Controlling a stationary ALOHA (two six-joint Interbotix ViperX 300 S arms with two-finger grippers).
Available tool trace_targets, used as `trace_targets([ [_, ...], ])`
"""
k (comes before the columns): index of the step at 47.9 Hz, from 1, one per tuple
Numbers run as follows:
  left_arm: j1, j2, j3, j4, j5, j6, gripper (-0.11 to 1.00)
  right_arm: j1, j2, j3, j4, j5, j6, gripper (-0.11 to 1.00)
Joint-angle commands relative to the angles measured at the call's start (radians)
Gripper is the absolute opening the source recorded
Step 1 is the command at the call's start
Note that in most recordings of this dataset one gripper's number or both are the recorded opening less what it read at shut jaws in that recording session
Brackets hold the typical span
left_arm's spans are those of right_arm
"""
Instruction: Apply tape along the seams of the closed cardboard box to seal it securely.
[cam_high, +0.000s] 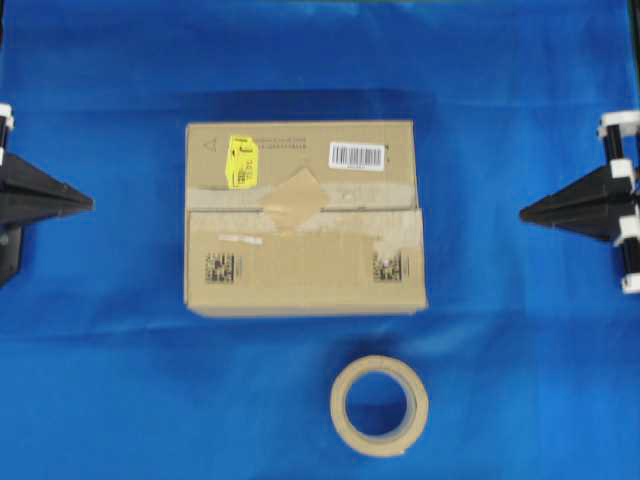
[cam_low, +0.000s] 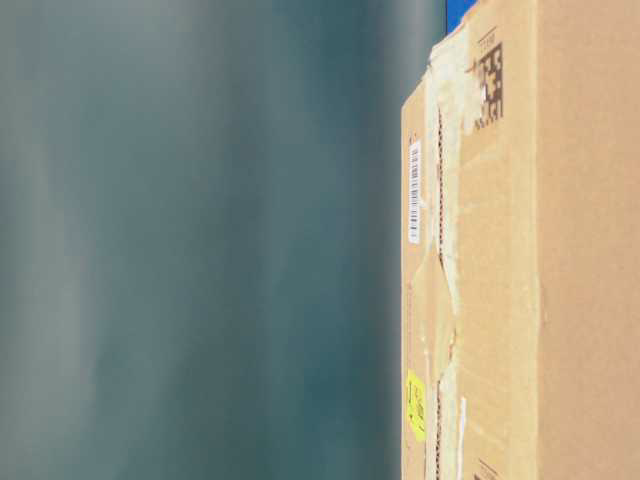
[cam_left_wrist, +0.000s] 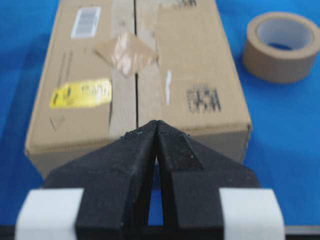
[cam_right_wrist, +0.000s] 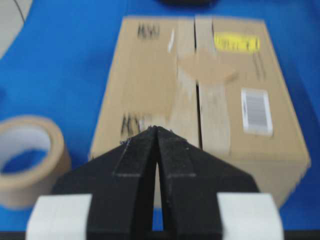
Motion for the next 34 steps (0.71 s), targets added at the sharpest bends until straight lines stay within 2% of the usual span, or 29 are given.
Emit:
trace_targets([
  [1,0.002,-0.015,0.014,0.000,-0.002,-0.011,0.00,-0.011,-0.029,0.044,0.000,-0.012,0.003,0.00],
  [11,0.002,-0.011,0.064,0.000,0.000,-0.051,0.00,-0.032,-0.026,0.130,0.003,-0.017,0.012,0.00],
  [34,0.002,-0.011,0.064,0.002,-0.005,-0.051,0.00,-0.046,0.003,0.137,0.003,-0.035,0.012,0.00],
])
